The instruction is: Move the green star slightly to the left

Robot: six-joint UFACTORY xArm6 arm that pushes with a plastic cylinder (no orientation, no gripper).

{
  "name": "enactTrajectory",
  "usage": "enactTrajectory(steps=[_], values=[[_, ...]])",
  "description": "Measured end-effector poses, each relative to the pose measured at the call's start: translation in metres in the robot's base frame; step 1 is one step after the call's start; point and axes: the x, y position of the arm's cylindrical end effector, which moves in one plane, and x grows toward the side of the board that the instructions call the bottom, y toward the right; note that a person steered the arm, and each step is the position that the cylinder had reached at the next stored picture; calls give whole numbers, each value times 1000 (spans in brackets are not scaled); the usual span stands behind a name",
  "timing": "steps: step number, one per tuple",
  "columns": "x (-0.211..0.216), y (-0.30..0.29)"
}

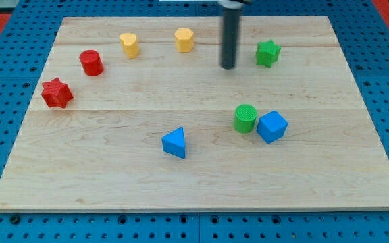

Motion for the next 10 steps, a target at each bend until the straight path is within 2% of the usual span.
enactTrajectory(steps=[1, 3, 4, 9, 10], values=[[3, 85], [-45, 60], [-45, 78], [-51, 76], [-52, 41]])
